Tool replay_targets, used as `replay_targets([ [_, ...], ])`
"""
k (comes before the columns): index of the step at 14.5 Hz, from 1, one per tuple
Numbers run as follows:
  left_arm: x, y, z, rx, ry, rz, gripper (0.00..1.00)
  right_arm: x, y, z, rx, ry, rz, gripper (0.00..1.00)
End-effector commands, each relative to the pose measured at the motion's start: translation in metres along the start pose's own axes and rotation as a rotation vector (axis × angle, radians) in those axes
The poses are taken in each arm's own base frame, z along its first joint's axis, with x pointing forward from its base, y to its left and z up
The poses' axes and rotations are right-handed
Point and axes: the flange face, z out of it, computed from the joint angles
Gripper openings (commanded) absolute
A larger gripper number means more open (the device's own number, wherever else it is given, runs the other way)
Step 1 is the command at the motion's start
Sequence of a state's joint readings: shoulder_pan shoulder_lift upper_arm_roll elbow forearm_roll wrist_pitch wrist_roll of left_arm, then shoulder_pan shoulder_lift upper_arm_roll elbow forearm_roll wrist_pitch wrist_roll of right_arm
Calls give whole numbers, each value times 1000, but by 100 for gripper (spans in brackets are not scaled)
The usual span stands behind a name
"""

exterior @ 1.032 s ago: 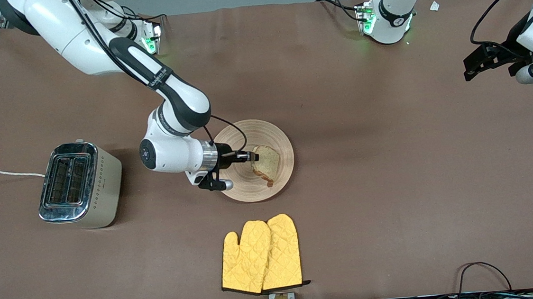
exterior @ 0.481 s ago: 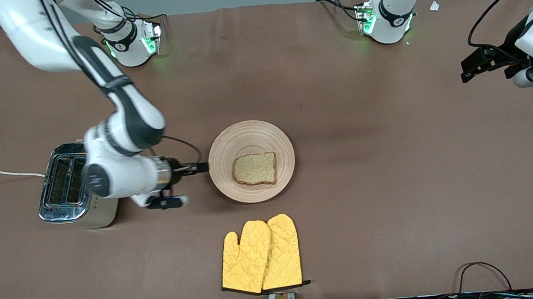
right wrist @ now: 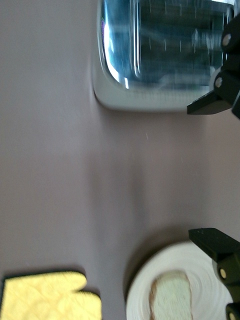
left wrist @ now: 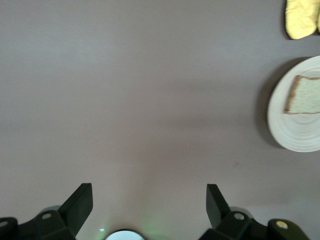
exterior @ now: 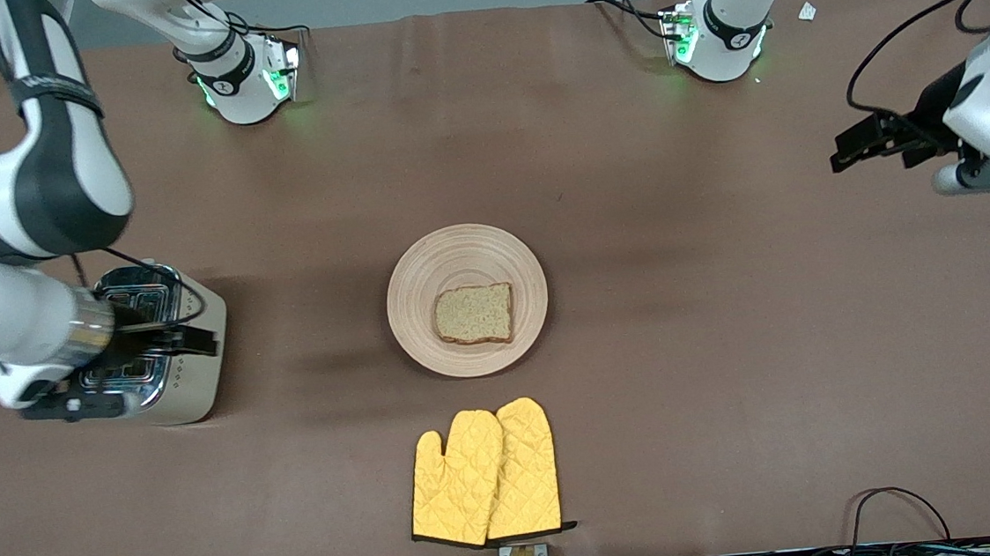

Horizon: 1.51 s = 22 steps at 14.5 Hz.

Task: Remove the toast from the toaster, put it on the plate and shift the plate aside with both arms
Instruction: 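Reach the left gripper to the plate rim and grip it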

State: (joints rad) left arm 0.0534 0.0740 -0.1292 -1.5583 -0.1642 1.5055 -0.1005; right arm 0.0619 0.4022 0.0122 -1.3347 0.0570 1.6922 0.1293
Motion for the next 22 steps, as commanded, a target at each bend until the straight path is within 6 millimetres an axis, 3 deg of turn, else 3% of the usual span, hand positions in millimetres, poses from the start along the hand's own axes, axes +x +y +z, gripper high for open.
replay_targets([
  [1,33,-4,39,-101,-37,1,100,-24,56,-48,-46,24,36,100],
  [4,68,-5,96,-220,-81,73,100,-56,79,-110,-40,110,68,100],
  [6,85,-4,134,-311,-99,93,100,-77,89,-127,-47,115,86,100],
  [10,100,36,205,-396,-97,126,100,-110,92,-127,-78,118,67,100],
  [14,118,55,288,-588,-81,195,96,-115,92,-125,-78,91,65,100],
  [17,110,79,341,-686,-46,229,87,-118,89,-137,-79,86,65,100],
  [22,99,112,423,-843,64,292,74,-118,91,-137,-65,85,69,100],
])
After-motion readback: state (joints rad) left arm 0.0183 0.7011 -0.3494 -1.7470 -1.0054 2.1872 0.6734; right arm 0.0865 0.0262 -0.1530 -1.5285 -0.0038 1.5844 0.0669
